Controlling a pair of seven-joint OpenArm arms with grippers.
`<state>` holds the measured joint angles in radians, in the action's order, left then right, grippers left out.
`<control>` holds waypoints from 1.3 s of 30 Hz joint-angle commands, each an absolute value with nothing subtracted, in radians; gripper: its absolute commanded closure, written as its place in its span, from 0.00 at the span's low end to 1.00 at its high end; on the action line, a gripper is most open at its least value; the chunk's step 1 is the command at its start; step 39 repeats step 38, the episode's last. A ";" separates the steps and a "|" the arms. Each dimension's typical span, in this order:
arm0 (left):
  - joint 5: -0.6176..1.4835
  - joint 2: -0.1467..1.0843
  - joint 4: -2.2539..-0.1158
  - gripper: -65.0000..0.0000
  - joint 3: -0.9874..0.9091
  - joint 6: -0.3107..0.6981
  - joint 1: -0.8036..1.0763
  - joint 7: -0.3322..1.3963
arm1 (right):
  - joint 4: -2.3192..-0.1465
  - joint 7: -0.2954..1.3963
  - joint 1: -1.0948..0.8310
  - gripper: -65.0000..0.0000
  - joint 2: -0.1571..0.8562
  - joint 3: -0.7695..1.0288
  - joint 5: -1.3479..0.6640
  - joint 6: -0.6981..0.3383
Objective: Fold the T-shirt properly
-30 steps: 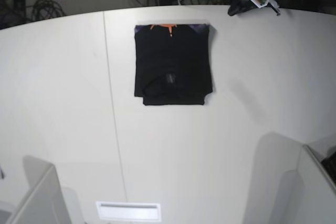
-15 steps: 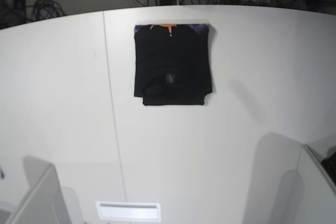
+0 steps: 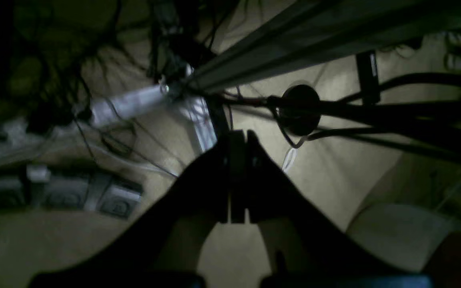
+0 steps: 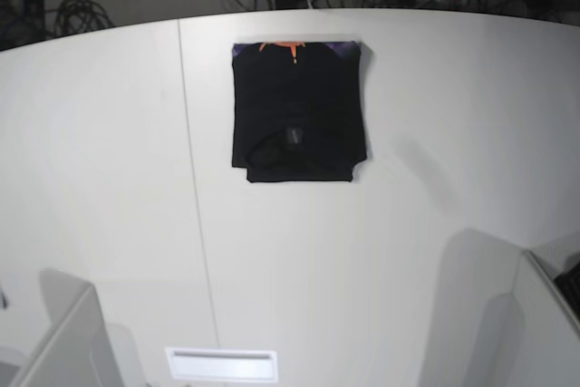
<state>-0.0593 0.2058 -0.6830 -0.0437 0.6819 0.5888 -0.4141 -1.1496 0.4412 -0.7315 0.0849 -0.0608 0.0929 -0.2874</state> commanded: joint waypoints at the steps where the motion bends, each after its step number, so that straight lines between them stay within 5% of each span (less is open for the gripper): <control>1: -0.056 0.203 -0.647 1.00 -0.044 0.698 0.588 -0.430 | -1.135 0.440 -0.731 1.00 0.102 -0.061 0.090 -0.292; 10: -0.058 0.165 -0.378 1.00 -0.033 0.585 0.441 -0.432 | -0.768 0.274 -0.538 1.00 0.140 -0.061 0.090 -0.295; 19: -0.067 0.124 -0.071 1.00 -0.030 0.584 0.219 -0.432 | -0.168 -0.168 -0.297 1.00 0.088 -0.050 0.088 -0.292; 39: -0.058 0.124 -0.243 1.00 -0.031 0.584 0.249 -0.441 | -0.148 -0.248 -0.292 1.00 -0.004 0.105 0.007 -0.289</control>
